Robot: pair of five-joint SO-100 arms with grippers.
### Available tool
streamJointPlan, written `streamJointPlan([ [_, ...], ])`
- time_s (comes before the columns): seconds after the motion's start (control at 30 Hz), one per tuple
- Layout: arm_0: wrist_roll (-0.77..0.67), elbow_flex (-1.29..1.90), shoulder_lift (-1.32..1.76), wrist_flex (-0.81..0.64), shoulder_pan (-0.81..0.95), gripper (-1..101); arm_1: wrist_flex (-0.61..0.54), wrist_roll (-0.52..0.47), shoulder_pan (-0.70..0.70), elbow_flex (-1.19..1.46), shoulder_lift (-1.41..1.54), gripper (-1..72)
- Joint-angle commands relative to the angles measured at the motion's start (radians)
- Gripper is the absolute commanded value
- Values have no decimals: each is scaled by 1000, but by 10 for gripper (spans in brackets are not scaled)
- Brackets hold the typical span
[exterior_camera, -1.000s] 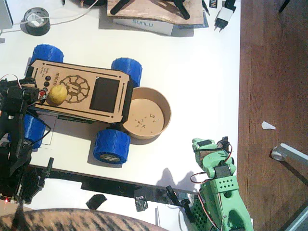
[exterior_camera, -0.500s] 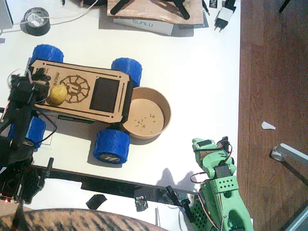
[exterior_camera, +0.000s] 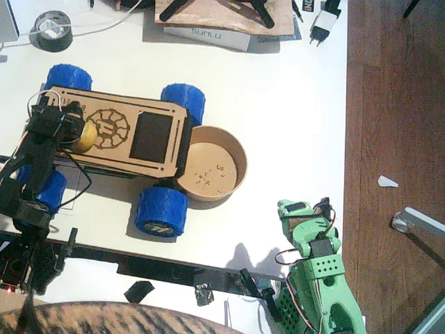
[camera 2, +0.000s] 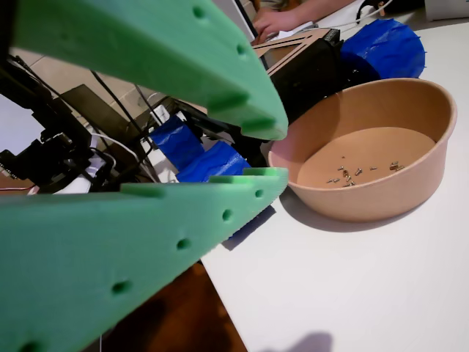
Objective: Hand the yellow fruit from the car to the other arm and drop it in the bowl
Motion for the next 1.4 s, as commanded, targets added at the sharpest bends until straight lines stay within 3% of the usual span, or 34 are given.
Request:
streamJointPlan([
  [0.0,9,-55,-18,-5,3,412,2,0,-3,-3,6,3],
  [0.23,11,-55,-81,-32,3,471,2,-3,-9,-3,6,3],
  [1.0,14,-60,-209,-129,2,477,-9,-2,-17,-3,5,3],
  [1.37,14,-202,-299,-29,6,469,-8,3,-32,-3,5,3],
])
